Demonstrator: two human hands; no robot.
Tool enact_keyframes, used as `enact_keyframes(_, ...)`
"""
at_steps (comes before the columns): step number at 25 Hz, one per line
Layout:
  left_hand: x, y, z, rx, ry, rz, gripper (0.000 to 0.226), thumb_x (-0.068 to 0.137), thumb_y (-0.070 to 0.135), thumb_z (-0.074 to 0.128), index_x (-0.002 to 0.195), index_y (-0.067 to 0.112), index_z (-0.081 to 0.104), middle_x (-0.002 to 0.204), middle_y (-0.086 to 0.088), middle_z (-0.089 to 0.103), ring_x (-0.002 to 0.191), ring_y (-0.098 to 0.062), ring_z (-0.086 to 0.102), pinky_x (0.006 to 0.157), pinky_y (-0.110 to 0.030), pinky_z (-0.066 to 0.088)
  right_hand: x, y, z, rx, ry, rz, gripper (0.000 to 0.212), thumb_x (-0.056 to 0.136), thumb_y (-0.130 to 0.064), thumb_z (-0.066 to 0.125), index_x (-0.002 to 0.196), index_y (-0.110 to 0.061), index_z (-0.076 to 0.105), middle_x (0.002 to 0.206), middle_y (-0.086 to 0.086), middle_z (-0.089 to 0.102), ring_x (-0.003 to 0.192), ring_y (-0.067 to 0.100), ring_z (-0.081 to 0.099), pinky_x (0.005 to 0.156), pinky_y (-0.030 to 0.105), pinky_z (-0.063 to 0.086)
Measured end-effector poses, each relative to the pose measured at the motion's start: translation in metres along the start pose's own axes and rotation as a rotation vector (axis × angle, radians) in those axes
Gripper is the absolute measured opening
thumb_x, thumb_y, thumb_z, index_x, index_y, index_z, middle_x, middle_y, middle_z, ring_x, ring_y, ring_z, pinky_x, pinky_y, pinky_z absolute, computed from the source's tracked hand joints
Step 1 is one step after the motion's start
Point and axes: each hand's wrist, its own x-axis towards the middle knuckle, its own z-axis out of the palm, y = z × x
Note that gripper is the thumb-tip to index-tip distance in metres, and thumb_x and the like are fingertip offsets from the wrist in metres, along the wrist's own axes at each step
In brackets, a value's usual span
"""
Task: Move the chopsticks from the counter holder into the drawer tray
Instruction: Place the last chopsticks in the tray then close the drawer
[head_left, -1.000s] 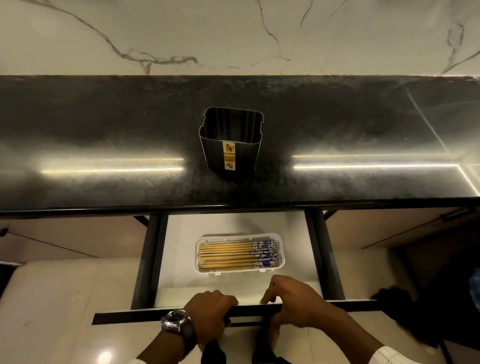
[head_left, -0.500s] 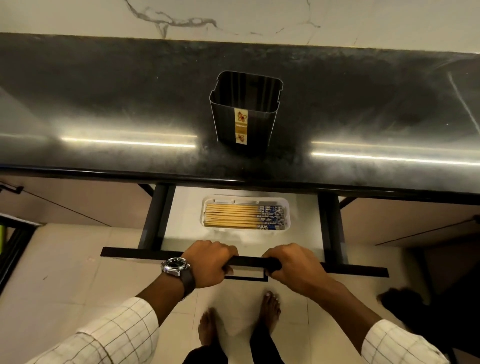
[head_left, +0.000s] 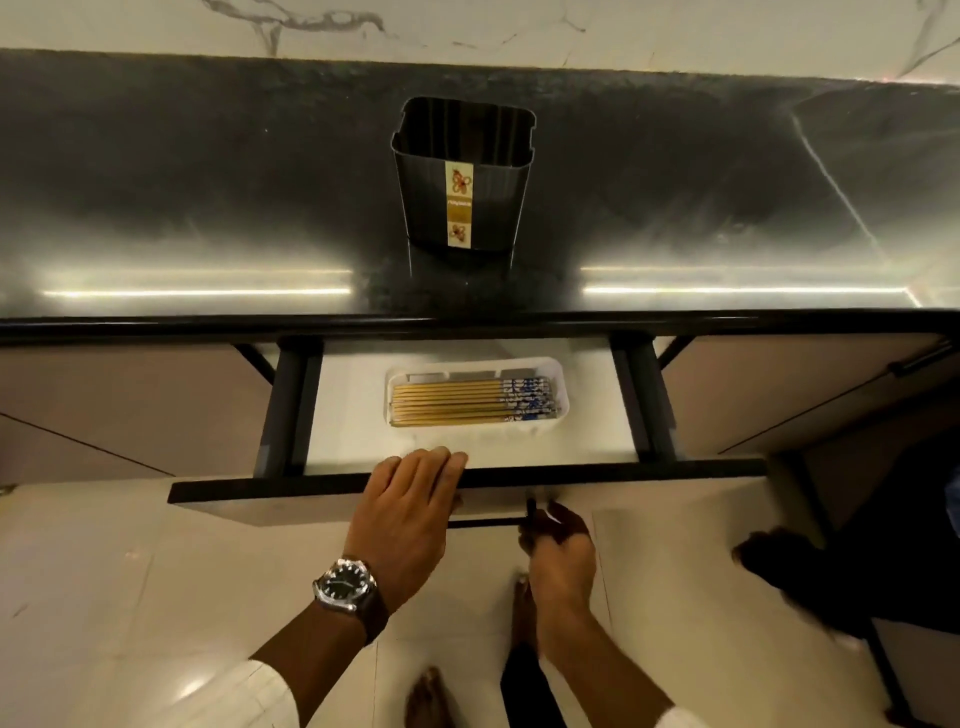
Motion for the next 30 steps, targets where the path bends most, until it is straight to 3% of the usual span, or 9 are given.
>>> enact_keyframes(3, -0.045, 0.042, 0.013, -0.117, 0.142, -0.343, 0.078, 0.086, 0.033, 0.066, 0.152, 0.006, 0.036, 0.152, -0.026, 0.04, 0.148, -0.042, 0.03, 0.122, -0.056, 0.017, 0.016, -0.011, 0.007, 0.392, -0.023, 0.268, 0.029, 0.099, 0.007, 0.05, 0.122, 0.003, 0.066, 0.115, 0.026, 0.071, 0.106, 0.044, 0.07, 0.079, 0.042, 0.063)
enact_keyframes(6, -0.059, 0.084, 0.021, -0.441, 0.279, -0.748, 0.064, 0.086, 0.027, 0.073, 0.139, 0.006, 0.041, 0.146, -0.027, 0.038, 0.137, -0.04, 0.039, 0.11, -0.058, 0.037, 0.021, -0.015, 0.001, 0.529, -0.088, 0.367, 0.024, 0.098, 0.005, 0.052, 0.117, 0.005, 0.067, 0.11, 0.03, 0.073, 0.097, 0.046, 0.074, 0.07, 0.044, 0.065)
enact_keyframes(9, -0.02, 0.078, 0.023, -1.236, 0.289, -1.434, 0.044, 0.094, 0.007, 0.068, 0.129, 0.015, 0.043, 0.136, -0.018, 0.048, 0.122, -0.033, 0.056, 0.101, -0.048, 0.052, 0.027, -0.017, -0.004, 0.502, -0.164, 0.365, 0.018, 0.097, 0.003, 0.058, 0.111, 0.003, 0.07, 0.098, 0.025, 0.078, 0.079, 0.039, 0.078, 0.071, 0.045, 0.065)
enact_keyframes(11, 0.003, 0.058, 0.025, -1.622, 0.244, -1.624, 0.032, 0.099, 0.001, 0.057, 0.13, 0.009, 0.052, 0.125, -0.019, 0.065, 0.109, -0.034, 0.069, 0.095, -0.046, 0.057, 0.032, -0.019, -0.004, 0.526, -0.217, 0.388, 0.018, 0.095, 0.002, 0.062, 0.112, 0.001, 0.07, 0.098, 0.023, 0.078, 0.081, 0.038, 0.078, 0.071, 0.045, 0.065)
enact_keyframes(13, 0.017, 0.043, 0.023, -1.666, 0.241, -1.698, 0.034, 0.099, -0.006, 0.051, 0.131, 0.005, 0.058, 0.115, -0.021, 0.072, 0.1, -0.036, 0.073, 0.088, -0.05, 0.06, 0.037, -0.024, 0.0, 0.572, -0.259, 0.404, 0.021, 0.094, 0.002, 0.064, 0.115, 0.003, 0.069, 0.101, 0.024, 0.078, 0.087, 0.04, 0.076, 0.073, 0.045, 0.064)
enact_keyframes(17, 0.03, 0.032, 0.025, -1.701, 0.275, -1.655, 0.038, 0.097, -0.008, 0.055, 0.134, 0.001, 0.056, 0.104, -0.021, 0.074, 0.092, -0.037, 0.075, 0.087, -0.053, 0.06, 0.049, -0.036, 0.014, 0.584, -0.283, 0.384, 0.023, 0.095, 0.0, 0.064, 0.117, 0.002, 0.068, 0.105, 0.024, 0.077, 0.095, 0.04, 0.075, 0.08, 0.048, 0.063)
enact_keyframes(22, 0.056, 0.016, 0.033, -1.726, 0.292, -1.628, 0.024, 0.099, -0.006, 0.054, 0.122, -0.002, 0.062, 0.11, -0.025, 0.072, 0.09, -0.035, 0.073, 0.077, -0.048, 0.063, 0.067, -0.058, 0.033, 0.557, -0.298, 0.349, 0.023, 0.097, -0.001, 0.062, 0.12, -0.001, 0.066, 0.111, 0.024, 0.074, 0.103, 0.041, 0.073, 0.088, 0.05, 0.061)
enact_keyframes(27, 0.082, -0.001, 0.041, -1.742, 0.299, -1.595, 0.027, 0.099, -0.003, 0.055, 0.126, -0.001, 0.06, 0.1, -0.019, 0.073, 0.085, -0.031, 0.075, 0.064, -0.041, 0.065, 0.088, -0.08, 0.051, 0.497, -0.311, 0.314, 0.021, 0.1, -0.004, 0.059, 0.12, -0.003, 0.065, 0.112, 0.023, 0.074, 0.1, 0.038, 0.074, 0.075, 0.044, 0.063)
enact_keyframes(30, 0.096, -0.009, 0.046, -1.744, 0.31, -1.559, 0.027, 0.099, -0.005, 0.053, 0.126, -0.002, 0.058, 0.102, -0.022, 0.071, 0.086, -0.032, 0.073, 0.071, -0.044, 0.063, 0.099, -0.089, 0.061, 0.499, -0.316, 0.292, 0.024, 0.101, -0.001, 0.056, 0.123, 0.0, 0.063, 0.108, 0.022, 0.074, 0.097, 0.037, 0.073, 0.068, 0.042, 0.063)
